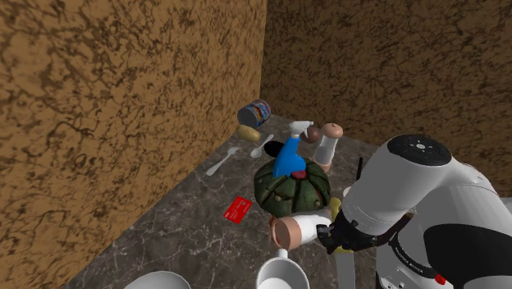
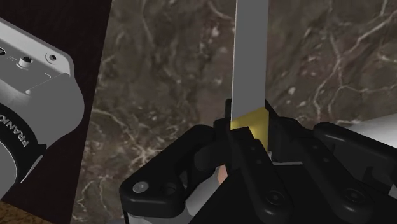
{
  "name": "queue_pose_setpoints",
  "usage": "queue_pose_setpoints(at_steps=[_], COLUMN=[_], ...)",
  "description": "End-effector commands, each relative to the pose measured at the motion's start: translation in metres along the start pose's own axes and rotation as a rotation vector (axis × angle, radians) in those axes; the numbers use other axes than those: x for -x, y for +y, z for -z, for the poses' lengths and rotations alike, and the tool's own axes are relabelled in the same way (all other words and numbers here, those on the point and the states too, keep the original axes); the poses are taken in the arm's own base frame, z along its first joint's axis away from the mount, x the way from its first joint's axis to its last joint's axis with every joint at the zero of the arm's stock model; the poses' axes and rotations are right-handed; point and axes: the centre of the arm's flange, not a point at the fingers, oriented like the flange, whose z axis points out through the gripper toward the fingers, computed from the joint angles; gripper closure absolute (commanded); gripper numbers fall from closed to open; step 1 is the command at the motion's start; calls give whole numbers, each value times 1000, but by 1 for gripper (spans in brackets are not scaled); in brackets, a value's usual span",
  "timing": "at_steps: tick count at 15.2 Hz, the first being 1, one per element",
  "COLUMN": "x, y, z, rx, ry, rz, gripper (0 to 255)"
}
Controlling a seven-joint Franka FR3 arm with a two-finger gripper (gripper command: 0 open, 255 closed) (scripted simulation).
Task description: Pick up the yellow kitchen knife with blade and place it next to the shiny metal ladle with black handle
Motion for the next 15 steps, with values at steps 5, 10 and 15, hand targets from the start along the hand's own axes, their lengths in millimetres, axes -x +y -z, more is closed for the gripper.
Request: queue_pose_setpoints(at_steps=[5, 10, 15], x=[-1, -1, -1], y=[1, 1, 1], z=[-2, 24, 48], rx=[6, 6, 6], ry=[0, 0, 0], rz=[-2, -2, -2], gripper=[0, 0, 0])
